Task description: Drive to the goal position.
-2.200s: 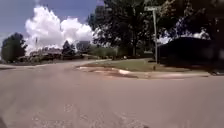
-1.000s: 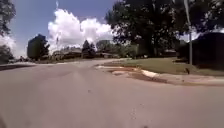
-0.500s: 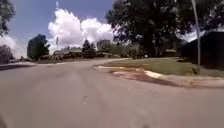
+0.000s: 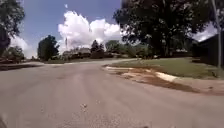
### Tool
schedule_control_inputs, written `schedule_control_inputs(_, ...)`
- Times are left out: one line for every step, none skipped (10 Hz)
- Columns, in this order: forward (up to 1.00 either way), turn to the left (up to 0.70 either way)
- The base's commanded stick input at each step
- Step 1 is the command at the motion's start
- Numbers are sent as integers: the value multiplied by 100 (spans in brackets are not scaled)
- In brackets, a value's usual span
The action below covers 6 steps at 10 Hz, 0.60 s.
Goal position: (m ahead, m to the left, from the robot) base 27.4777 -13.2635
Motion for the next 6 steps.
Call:
schedule_control_inputs(70, 0)
schedule_control_inputs(70, 0)
schedule_control_inputs(70, 0)
schedule_control_inputs(70, 0)
schedule_control_inputs(70, 0)
schedule_control_inputs(70, 0)
